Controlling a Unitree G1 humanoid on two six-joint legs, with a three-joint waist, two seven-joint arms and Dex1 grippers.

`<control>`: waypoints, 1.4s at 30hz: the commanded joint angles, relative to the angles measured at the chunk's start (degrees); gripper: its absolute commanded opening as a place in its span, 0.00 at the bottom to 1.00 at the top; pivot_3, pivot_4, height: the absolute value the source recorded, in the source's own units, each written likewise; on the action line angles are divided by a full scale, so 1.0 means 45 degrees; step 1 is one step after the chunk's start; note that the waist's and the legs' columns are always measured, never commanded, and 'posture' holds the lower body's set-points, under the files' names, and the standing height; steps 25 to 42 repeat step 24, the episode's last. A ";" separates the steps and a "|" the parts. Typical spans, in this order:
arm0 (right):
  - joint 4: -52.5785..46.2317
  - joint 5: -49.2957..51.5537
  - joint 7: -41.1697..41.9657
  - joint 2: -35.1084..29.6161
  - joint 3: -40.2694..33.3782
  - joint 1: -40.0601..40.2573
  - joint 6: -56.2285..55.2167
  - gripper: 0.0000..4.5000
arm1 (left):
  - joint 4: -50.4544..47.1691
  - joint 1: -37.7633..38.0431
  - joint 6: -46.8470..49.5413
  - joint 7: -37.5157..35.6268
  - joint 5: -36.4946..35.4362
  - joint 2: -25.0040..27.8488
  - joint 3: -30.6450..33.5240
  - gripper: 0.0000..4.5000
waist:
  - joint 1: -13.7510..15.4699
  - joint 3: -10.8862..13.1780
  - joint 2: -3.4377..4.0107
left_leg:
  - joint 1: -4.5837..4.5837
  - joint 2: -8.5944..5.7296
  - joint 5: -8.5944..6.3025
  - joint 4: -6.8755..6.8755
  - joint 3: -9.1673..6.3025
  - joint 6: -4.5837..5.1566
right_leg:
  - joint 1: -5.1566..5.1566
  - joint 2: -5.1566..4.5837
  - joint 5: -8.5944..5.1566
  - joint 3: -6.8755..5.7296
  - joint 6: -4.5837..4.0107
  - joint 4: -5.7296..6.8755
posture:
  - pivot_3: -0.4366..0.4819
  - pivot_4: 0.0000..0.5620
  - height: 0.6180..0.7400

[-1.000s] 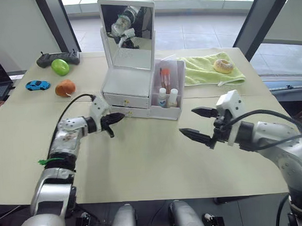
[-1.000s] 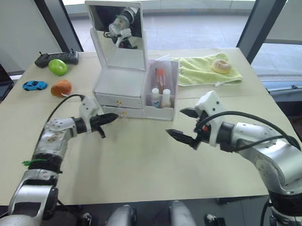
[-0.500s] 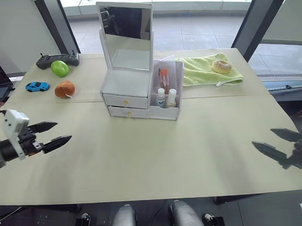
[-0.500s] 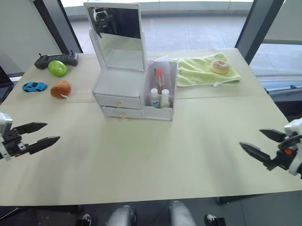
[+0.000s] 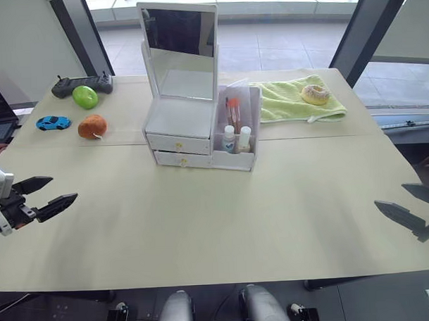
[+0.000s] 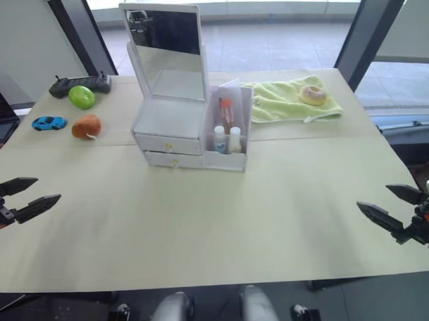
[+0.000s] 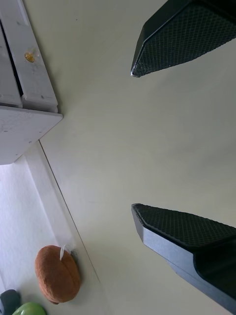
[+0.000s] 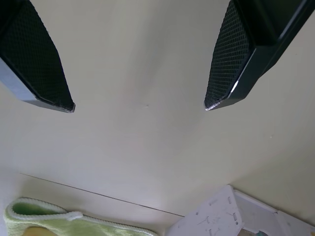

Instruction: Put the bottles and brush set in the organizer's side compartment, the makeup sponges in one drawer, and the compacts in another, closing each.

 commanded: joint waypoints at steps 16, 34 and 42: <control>-0.1301 0.0796 -0.0584 -0.0238 -0.0323 -0.0471 0.0909 1.00 | -0.0828 -0.0448 0.0500 0.0587 -0.0193 0.0080 -0.0070 0.98 | -0.0010 -0.0001 0.0000 | -0.0001 -0.0001 0.0000 0.0001 0.0001 0.0000 | 0.0000 0.0002 0.0001 0.0001 0.0000 0.0002 | 0.48 0.27 1.00; -0.1405 0.0968 -0.0803 -0.0166 -0.0212 -0.0602 0.0972 1.00 | -0.1085 -0.0595 0.0344 0.0807 -0.0045 0.0124 -0.0146 0.98 | -0.0006 -0.0002 -0.0001 | -0.0001 -0.0001 0.0000 0.0002 0.0000 0.0000 | 0.0003 0.0002 0.0001 0.0001 0.0000 0.0004 | 0.48 0.27 1.00; -0.1405 0.0968 -0.0803 -0.0166 -0.0212 -0.0602 0.0972 1.00 | -0.1085 -0.0595 0.0344 0.0807 -0.0045 0.0124 -0.0146 0.98 | -0.0006 -0.0002 -0.0001 | -0.0001 -0.0001 0.0000 0.0002 0.0000 0.0000 | 0.0003 0.0002 0.0001 0.0001 0.0000 0.0004 | 0.48 0.27 1.00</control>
